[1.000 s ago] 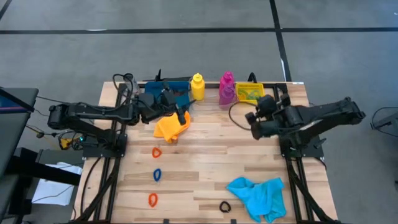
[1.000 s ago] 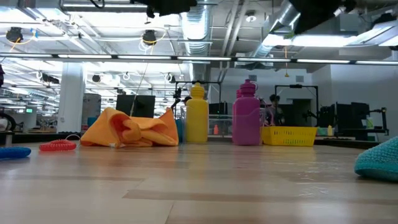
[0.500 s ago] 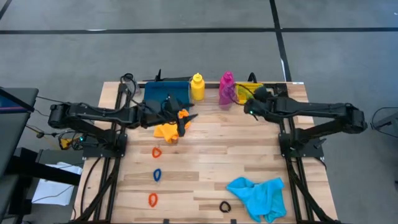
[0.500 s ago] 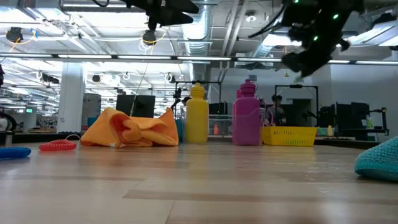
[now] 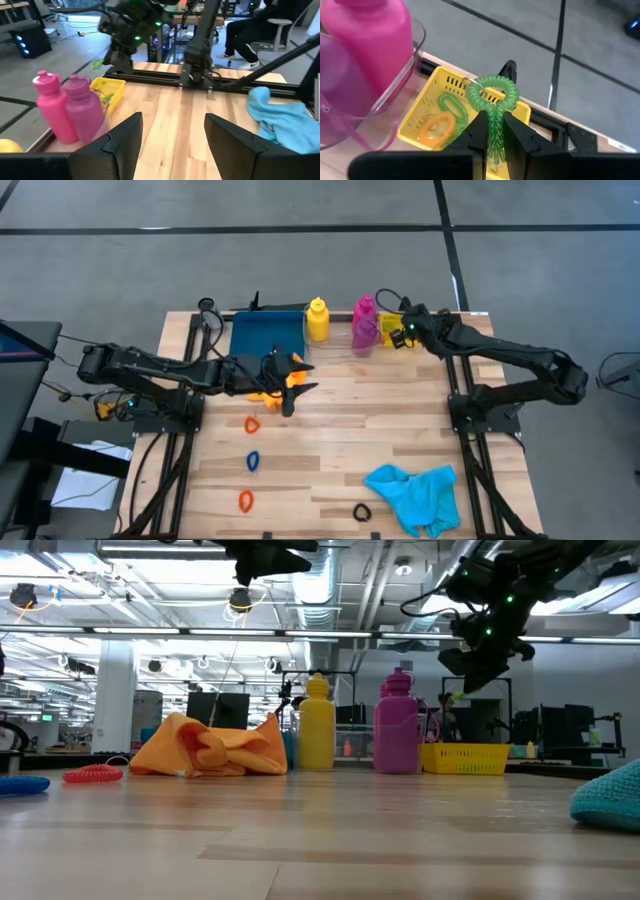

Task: Pick & Place Sports Items
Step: Put the green spring keychain into the yellow bin

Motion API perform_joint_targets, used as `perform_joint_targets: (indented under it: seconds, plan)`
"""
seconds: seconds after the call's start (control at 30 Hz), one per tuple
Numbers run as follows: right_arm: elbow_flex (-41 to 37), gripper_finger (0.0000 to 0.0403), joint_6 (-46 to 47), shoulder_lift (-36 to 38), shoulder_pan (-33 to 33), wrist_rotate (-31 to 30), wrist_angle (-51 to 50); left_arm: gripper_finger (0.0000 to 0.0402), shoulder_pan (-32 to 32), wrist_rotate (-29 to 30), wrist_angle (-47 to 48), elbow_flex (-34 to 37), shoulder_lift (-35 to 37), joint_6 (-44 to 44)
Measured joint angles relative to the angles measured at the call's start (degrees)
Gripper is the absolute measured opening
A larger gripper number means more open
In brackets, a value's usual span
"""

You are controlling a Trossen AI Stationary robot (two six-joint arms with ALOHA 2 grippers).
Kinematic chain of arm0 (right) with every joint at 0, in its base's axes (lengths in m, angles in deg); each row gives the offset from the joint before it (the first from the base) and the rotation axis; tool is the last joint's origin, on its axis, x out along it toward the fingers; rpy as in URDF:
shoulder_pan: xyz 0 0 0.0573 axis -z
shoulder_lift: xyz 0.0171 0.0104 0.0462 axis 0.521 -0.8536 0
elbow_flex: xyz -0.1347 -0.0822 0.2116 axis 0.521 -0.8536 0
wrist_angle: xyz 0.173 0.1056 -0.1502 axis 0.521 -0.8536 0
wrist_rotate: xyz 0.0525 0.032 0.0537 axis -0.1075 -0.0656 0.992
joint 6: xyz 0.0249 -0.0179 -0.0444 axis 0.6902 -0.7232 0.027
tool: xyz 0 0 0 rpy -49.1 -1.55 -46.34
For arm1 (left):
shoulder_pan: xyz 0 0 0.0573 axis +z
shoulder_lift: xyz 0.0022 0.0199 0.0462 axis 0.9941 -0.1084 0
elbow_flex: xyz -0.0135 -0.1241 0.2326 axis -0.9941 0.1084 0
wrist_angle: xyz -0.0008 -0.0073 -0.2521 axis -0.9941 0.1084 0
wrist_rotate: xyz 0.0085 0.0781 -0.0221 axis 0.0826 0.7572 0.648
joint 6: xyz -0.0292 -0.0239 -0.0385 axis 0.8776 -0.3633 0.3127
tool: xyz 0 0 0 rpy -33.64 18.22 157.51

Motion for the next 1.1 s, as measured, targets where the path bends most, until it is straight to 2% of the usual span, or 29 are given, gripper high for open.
perform_joint_targets:
  seconds: [0.17,0.47,0.87,1.1]
  plan:
    - [0.0,0.0032,-1.3,0.0,2.2,3.3,0.0,0.0209,-1.4,0.0,0.1,0.0,0.0,2.7]
    - [0.0,0.0035,-1.3,0.0,2.4,3.4,0.8,0.0209,-3.4,0.0,0.5,0.0,0.0,3.0]
    - [0.0,0.0142,-1.3,0.0,2.4,3.4,1.1,0.0209,-3.7,0.1,0.5,0.0,0.0,3.0]
    - [0.0,0.0153,-1.2,0.0,2.4,2.5,1.2,0.0209,-3.7,0.1,0.5,0.0,0.0,3.0]
